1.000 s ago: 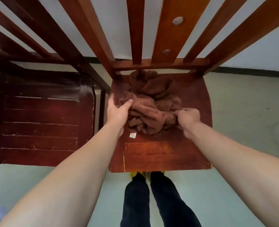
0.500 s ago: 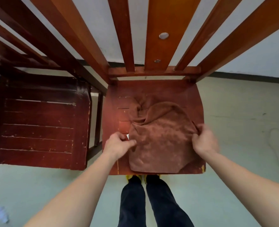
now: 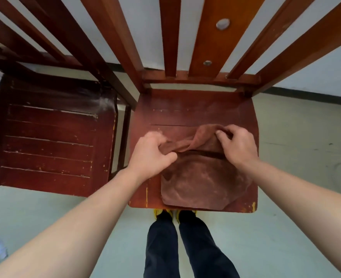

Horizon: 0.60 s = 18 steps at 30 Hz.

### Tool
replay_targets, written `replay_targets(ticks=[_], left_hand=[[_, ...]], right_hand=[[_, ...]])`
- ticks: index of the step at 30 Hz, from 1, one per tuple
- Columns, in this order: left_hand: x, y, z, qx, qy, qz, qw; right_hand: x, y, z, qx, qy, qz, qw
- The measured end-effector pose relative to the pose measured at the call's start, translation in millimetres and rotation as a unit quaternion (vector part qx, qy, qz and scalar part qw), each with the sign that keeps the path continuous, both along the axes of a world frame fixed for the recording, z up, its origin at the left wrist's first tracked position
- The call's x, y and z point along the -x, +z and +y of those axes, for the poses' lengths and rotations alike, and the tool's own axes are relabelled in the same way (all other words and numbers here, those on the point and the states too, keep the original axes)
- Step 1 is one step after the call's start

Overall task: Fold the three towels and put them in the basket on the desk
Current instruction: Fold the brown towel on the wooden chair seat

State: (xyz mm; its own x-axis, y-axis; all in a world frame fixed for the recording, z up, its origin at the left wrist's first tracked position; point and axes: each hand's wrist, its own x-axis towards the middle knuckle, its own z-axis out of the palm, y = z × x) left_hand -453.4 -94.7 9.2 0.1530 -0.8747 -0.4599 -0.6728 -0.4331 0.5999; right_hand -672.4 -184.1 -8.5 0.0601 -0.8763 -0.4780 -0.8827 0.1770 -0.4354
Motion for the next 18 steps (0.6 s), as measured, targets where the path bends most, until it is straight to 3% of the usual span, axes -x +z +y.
replay_targets(ticks=[2, 5, 10, 13, 18], left_hand=[[-3.3, 22.6, 9.5, -0.033, 0.114, 0.098, 0.988], [-21.1, 42.4, 22.4, -0.029, 0.223, 0.142, 0.964], [-69.3, 69.7, 51.4, -0.013, 0.3, 0.188, 0.935], [-110.8, 71.7, 85.7, -0.04, 0.319, 0.184, 0.929], [-177.3, 56.6, 134.1, -0.052, 0.343, 0.099, 0.933]], right_hand=[[-11.3, 14.4, -3.5, 0.045, -0.019, -0.031, 0.998], [-42.4, 43.6, -17.7, 0.109, -0.042, -0.095, 0.989], [-114.8, 88.3, -38.2, 0.19, 0.03, -0.205, 0.96], [-168.2, 101.1, -34.0, 0.216, 0.106, -0.23, 0.943], [-246.8, 94.5, -15.6, 0.224, 0.204, -0.216, 0.928]])
